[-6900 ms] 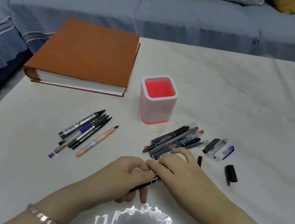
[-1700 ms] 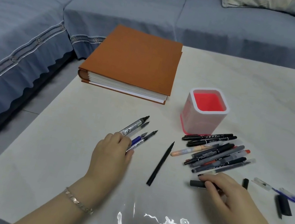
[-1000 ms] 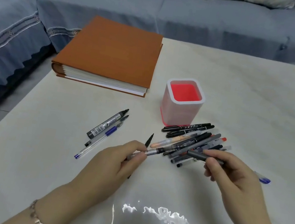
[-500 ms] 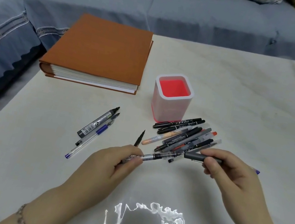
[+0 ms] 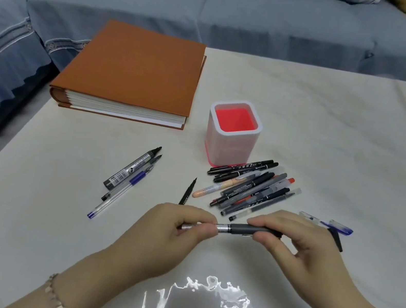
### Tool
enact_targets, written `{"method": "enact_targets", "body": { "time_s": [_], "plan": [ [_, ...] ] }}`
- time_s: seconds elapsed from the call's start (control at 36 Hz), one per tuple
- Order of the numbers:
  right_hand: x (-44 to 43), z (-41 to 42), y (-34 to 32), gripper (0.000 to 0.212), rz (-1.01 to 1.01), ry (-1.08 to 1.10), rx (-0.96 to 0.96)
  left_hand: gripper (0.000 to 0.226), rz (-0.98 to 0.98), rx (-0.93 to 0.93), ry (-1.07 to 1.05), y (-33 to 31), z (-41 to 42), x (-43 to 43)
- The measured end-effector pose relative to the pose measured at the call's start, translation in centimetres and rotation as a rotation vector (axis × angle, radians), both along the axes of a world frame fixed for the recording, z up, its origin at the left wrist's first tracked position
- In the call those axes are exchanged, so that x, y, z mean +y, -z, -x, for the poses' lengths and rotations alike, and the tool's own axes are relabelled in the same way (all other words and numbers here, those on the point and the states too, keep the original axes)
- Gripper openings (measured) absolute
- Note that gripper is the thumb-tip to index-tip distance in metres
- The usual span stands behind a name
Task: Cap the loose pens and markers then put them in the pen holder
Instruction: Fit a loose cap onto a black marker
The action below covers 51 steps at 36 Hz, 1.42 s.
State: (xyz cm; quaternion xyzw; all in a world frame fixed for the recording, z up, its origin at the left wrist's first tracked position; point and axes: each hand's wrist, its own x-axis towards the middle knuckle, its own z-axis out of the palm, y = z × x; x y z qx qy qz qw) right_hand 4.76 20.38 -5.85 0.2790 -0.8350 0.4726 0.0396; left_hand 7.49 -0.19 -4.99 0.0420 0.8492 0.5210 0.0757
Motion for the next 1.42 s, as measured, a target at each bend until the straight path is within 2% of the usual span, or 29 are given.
{"method": "enact_targets", "body": {
  "time_s": [0.06, 0.11, 0.17, 0.19, 0.25, 0.28, 0.33, 0.39, 0.44, 0.5, 0.58, 0.72, 0.83, 0.94, 1.03, 1.14, 1.28, 1.42],
  "plan": [
    [0.5, 0.1, 0.0, 0.013, 0.0, 0.011, 0.03, 0.022, -0.065, -0.114, 0.043, -0.6, 1.0, 0.5],
    [1.2, 0.2, 0.0, 0.021, -0.058, -0.015, 0.035, 0.023, -0.143, -0.316, 0.09, -0.8, 2.0, 0.7],
    [1.8, 0.4, 0.2, 0.029, -0.275, -0.095, 0.071, 0.024, -0.153, -0.504, 0.134, -0.6, 2.4, 0.9],
    [2.0, 0.4, 0.6, 0.028, -0.406, -0.138, 0.116, 0.025, -0.101, -0.533, 0.149, -0.4, 2.4, 1.0],
    [2.2, 0.5, 1.7, 0.019, -0.588, -0.149, 0.189, 0.03, 0.034, -0.474, 0.148, 0.1, 2.2, 1.5],
    [2.3, 0.6, 2.0, 0.021, -0.622, -0.112, 0.199, 0.035, 0.101, -0.403, 0.116, 0.4, 2.0, 1.6],
    [2.7, 1.2, 2.1, 0.028, -0.614, 0.009, 0.203, 0.035, 0.291, -0.202, -0.007, 1.2, 1.8, 1.3],
    [2.9, 2.3, 1.8, 0.028, -0.551, 0.133, 0.227, 0.025, 0.549, -0.013, -0.133, 2.1, 1.8, 0.5],
    [2.9, 3.9, 1.6, 0.024, -0.493, 0.239, 0.254, 0.029, 0.716, 0.02, -0.188, 3.2, 1.9, -0.3],
    [2.5, 5.3, 1.4, 0.021, -0.484, 0.305, 0.244, 0.033, 0.752, -0.034, -0.202, 4.1, 2.2, -0.9],
    [1.8, 6.9, 2.1, 0.022, -0.493, 0.308, 0.187, 0.03, 0.74, -0.101, -0.22, 4.6, 2.6, -1.2],
    [1.7, 7.0, 3.3, 0.028, -0.557, 0.272, 0.141, 0.016, 0.715, -0.091, -0.215, 4.9, 3.2, -1.3],
    [4.1, 4.9, 3.4, 0.028, -0.565, 0.385, 0.081, 0.011, 0.618, -0.087, -0.257, 4.7, 3.1, -1.7],
    [8.1, 2.8, 3.3, 0.018, -0.614, 0.594, -0.143, 0.008, 0.493, -0.062, -0.267, 3.8, 2.7, -1.3],
    [10.0, 1.9, 3.4, 0.016, -0.674, 0.67, -0.256, 0.006, 0.389, -0.071, -0.239, 3.0, 2.3, -0.6],
    [9.8, 1.1, 3.6, 0.011, -0.635, 0.565, -0.253, 0.006, 0.325, -0.067, -0.183, 2.3, 1.6, 0.6],
    [6.6, 1.1, 3.8, 0.023, -0.539, 0.373, -0.208, 0.012, 0.282, -0.051, -0.177, 2.2, 1.1, 1.3],
    [3.3, 2.1, 4.0, 0.026, -0.602, 0.425, -0.299, 0.013, 0.234, -0.028, -0.173, 1.7, 0.7, 1.1]
  ]
}}
